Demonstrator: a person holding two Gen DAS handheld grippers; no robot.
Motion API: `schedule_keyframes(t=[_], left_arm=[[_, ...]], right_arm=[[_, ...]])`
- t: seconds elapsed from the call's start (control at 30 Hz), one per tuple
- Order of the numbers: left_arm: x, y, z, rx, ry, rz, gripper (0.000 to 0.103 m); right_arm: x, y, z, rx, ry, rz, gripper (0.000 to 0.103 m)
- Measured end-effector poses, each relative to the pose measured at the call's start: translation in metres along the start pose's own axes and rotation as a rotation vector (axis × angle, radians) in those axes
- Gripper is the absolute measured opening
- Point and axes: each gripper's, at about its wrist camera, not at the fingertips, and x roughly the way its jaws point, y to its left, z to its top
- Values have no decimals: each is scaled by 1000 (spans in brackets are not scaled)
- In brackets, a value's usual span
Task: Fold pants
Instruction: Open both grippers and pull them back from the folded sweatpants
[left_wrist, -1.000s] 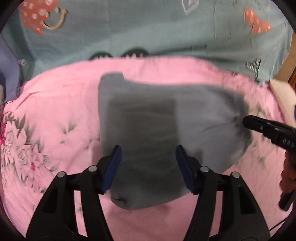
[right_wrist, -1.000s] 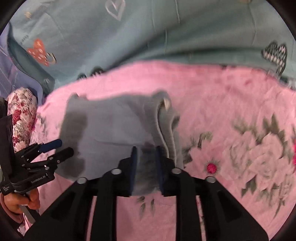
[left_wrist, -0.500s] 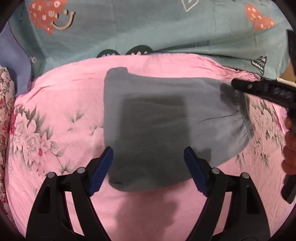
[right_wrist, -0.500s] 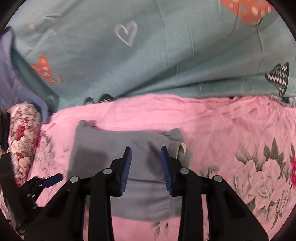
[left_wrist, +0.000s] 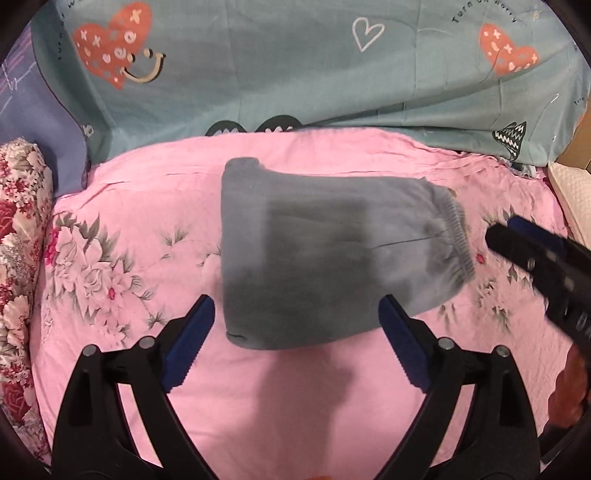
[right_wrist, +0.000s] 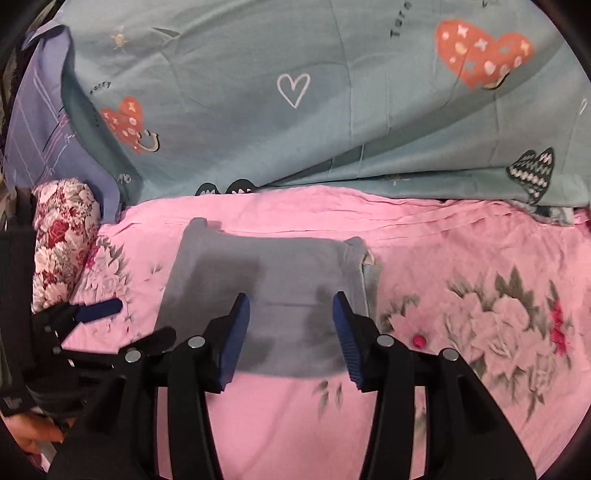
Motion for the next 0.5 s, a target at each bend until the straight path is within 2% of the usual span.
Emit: schedule_keyframes(t=[0.1,0.27,0.5], left_arm=[[-26,-2,-5,-3,-11,18,96],[-62,-1,-15,5,-64,42,99],[-91,1,-30,3,-91,50,99]], right_arm=[[-20,15,-13,-26,5,-47,53],[-56,14,-31,-7,6,-78,56],[-70,21,-49,-1,32,-83,56]])
